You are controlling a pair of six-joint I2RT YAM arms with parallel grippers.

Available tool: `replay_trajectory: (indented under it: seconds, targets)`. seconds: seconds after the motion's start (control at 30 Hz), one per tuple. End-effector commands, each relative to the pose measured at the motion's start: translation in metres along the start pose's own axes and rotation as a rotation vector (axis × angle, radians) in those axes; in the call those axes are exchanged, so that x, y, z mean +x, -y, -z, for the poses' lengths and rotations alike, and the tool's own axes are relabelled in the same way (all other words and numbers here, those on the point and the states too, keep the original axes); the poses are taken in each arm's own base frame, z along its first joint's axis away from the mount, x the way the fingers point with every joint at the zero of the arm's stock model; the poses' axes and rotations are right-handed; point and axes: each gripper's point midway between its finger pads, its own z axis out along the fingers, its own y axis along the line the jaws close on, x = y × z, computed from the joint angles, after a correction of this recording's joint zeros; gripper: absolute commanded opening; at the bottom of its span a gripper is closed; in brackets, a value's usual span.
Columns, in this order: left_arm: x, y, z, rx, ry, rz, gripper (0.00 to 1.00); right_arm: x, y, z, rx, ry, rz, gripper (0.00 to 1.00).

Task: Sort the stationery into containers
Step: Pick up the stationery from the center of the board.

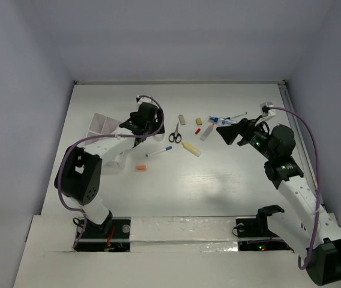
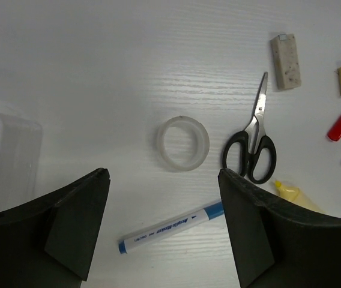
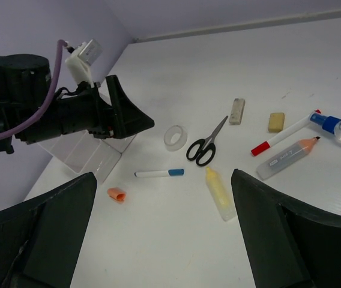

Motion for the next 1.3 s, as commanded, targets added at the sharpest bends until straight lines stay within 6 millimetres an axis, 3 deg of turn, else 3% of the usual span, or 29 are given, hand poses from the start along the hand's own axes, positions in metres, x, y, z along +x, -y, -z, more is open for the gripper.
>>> replay_trajectory:
  seconds: [0.0, 0.17, 0.33, 0.67, 0.93, 1.0, 1.07, 1.2, 1.27]
  targets:
    - [-0.02, 0.002, -0.004, -0.054, 0.044, -0.039, 0.68, -0.012, -0.013, 0.002, -0.042, 0.051, 0.025, 1.0]
    - [-0.007, -0.004, -0.023, -0.103, 0.005, -0.076, 0.58, -0.012, -0.012, 0.004, -0.038, 0.055, 0.029, 1.0]
    - [0.007, -0.009, -0.036, -0.125, -0.035, -0.098, 0.54, -0.013, -0.013, 0.005, -0.039, 0.056, 0.029, 1.0]
    - [0.017, 0.001, -0.057, -0.091, -0.062, -0.115, 0.37, -0.01, -0.013, 0.003, -0.047, 0.048, 0.019, 1.0]
    - [0.028, -0.005, -0.072, -0.113, -0.093, -0.123, 0.27, -0.009, -0.013, 0.002, -0.052, 0.043, 0.016, 1.0]
    - [0.028, -0.005, -0.073, -0.114, -0.091, -0.123, 0.14, -0.008, -0.014, 0.002, -0.058, 0.041, 0.014, 1.0]
    - [0.022, -0.003, -0.071, -0.106, -0.074, -0.117, 0.0, -0.008, -0.014, 0.002, -0.063, 0.041, 0.011, 1.0]
    - [-0.009, 0.009, -0.048, -0.06, -0.009, -0.09, 0.0, -0.005, -0.014, 0.001, -0.068, 0.035, 0.005, 1.0]
    - [-0.039, 0.01, -0.022, -0.055, 0.059, -0.089, 0.0, -0.005, -0.014, 0.0, -0.068, 0.035, 0.003, 1.0]
